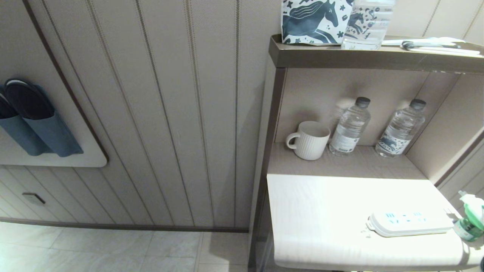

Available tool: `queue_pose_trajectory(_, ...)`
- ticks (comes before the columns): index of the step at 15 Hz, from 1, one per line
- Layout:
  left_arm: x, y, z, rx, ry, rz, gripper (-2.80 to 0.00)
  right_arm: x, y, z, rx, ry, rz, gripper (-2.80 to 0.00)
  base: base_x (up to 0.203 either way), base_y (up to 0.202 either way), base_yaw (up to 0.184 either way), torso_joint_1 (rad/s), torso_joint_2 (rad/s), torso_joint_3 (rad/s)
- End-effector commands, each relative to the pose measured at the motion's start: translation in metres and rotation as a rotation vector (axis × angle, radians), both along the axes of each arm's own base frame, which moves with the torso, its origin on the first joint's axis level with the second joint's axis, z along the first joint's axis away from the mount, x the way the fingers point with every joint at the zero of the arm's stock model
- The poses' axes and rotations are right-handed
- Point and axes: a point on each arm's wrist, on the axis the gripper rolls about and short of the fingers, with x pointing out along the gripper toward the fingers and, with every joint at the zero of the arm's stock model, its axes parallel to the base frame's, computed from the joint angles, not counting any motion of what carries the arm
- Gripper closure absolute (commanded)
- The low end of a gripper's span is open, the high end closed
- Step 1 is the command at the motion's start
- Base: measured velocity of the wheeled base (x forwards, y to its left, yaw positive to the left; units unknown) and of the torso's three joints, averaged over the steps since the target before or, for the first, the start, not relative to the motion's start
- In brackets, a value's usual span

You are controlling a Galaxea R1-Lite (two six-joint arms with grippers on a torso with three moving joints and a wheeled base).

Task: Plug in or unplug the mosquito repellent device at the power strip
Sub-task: Pick up the mosquito repellent liquid

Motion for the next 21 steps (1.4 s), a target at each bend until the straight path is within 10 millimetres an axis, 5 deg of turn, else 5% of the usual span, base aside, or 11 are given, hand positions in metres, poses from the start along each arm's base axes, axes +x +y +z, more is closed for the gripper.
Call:
queue_pose_trajectory(1,0.000,0.000,0.000,0.000,0.002,0.000,0.00,0.002,-0.002,-0.003,0.012,0.010,0.007,-2.80,0.000,0.000,0.000,0.000,0.00,0.000)
queue_pose_trajectory(21,0.000,0.000,0.000,0.000,0.002,0.000,0.00,-0.001,-0.024,-0.042,0.064,0.105,0.159,-2.80,0.000,0.000,0.000,0.000,0.00,0.000)
